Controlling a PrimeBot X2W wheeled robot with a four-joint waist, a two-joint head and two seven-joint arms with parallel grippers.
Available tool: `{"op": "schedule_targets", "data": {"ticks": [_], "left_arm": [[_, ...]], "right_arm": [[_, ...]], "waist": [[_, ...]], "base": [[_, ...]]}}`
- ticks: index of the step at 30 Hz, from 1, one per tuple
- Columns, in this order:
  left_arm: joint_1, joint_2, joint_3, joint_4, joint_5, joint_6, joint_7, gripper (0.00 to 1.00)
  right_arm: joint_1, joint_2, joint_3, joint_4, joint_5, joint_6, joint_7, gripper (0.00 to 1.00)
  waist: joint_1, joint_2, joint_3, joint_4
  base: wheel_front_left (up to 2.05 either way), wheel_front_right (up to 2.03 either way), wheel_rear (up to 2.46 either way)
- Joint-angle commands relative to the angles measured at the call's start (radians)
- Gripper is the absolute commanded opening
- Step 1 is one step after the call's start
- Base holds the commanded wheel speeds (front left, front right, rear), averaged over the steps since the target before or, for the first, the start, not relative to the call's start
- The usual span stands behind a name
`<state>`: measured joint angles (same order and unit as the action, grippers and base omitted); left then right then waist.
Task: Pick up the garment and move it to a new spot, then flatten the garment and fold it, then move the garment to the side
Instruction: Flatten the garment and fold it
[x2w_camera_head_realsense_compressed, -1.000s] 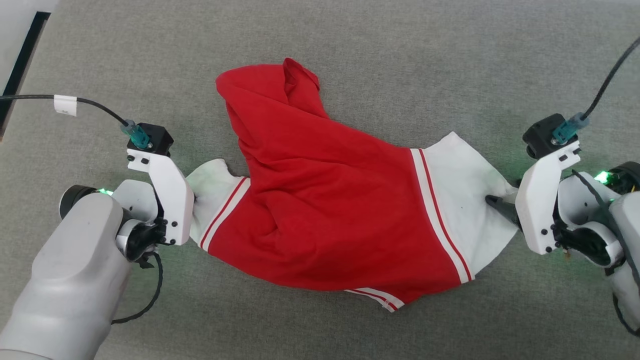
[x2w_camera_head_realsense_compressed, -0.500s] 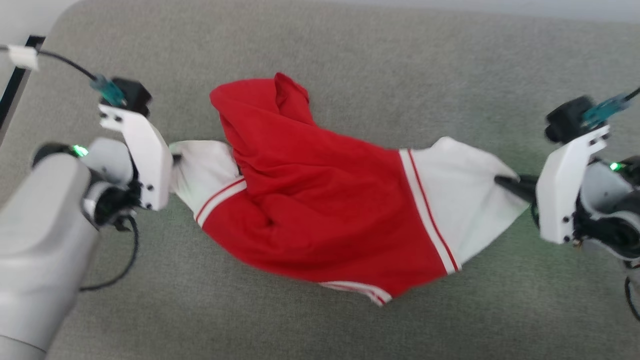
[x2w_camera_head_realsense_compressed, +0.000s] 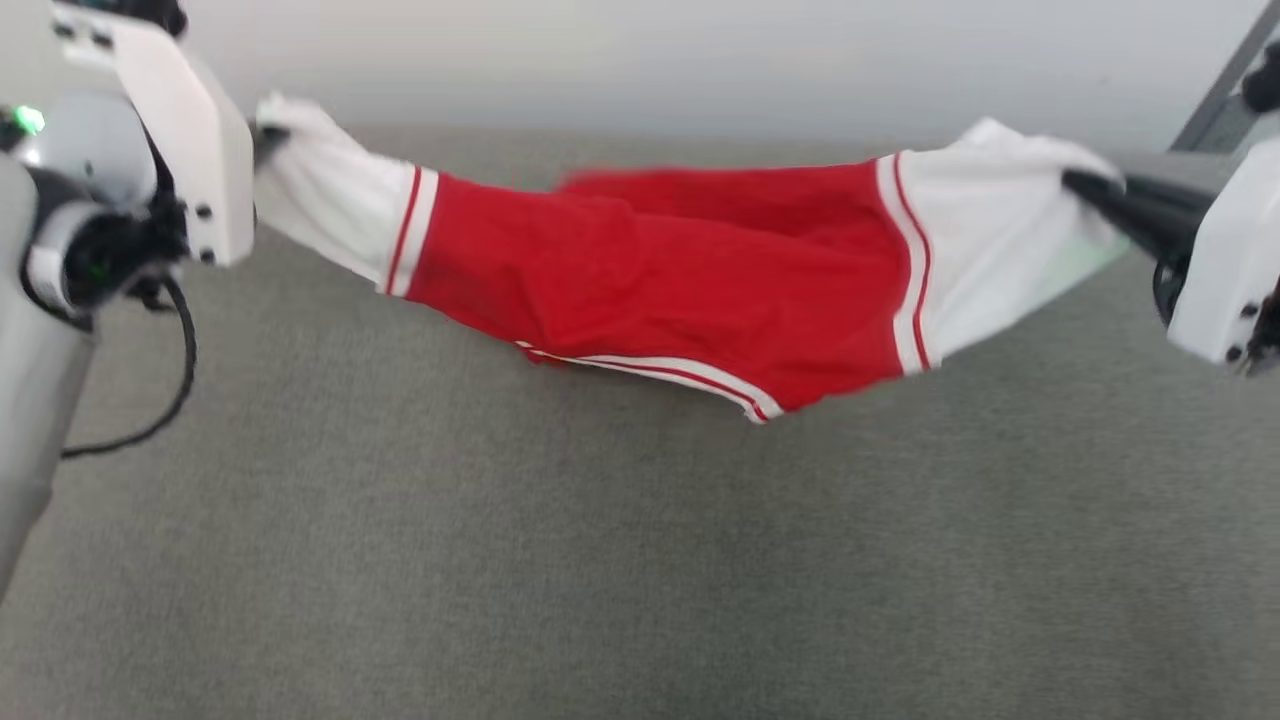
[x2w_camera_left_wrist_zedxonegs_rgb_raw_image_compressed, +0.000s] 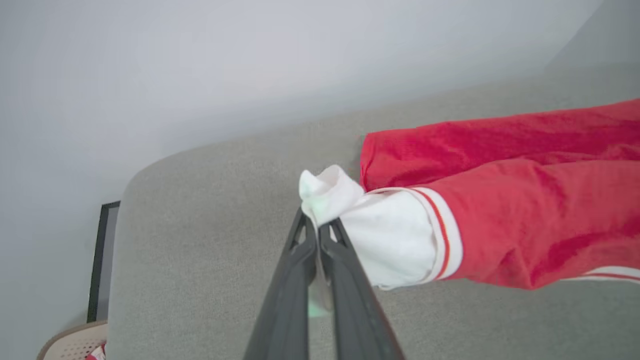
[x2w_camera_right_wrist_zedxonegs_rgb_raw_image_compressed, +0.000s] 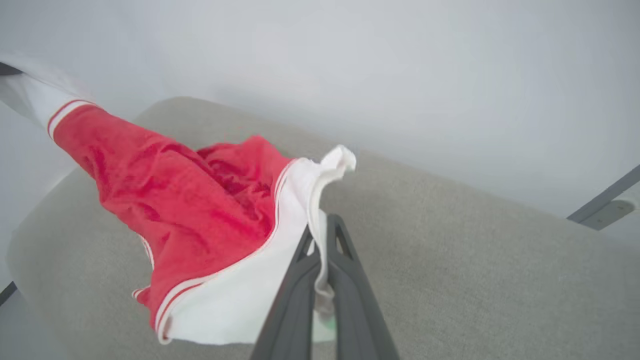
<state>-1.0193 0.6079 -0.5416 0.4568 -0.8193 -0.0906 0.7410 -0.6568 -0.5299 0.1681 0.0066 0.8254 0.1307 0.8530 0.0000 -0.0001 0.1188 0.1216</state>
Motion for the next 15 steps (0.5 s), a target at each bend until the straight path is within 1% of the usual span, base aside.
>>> {"op": "schedule_targets", "data": {"ticks": [1, 9, 15], "left_arm": [[-0.015, 0.005, 0.007, -0.003, -0.01, 0.006, 0.007, 0.0], [-0.101, 0.003, 0.021, -0.032, 0.006, 0.007, -0.011, 0.0], [-0.157, -0.008, 0.026, -0.026, 0.018, 0.004, -0.035, 0.0]], "right_arm": [[-0.017, 0.007, -0.003, -0.012, -0.01, 0.0, 0.007, 0.0], [-0.109, 0.049, -0.033, -0.034, -0.035, 0.0, 0.024, 0.0], [-0.167, 0.05, -0.021, -0.03, -0.047, 0.0, 0.0, 0.0]], "waist": [[0.0, 0.0001, -0.044, -0.025], [0.0, 0.0001, -0.097, -0.051], [0.0, 0.0001, -0.102, -0.058]], "base": [[0.0, 0.0, 0.0], [0.0, 0.0, 0.0], [0.0, 0.0, 0.0]]}}
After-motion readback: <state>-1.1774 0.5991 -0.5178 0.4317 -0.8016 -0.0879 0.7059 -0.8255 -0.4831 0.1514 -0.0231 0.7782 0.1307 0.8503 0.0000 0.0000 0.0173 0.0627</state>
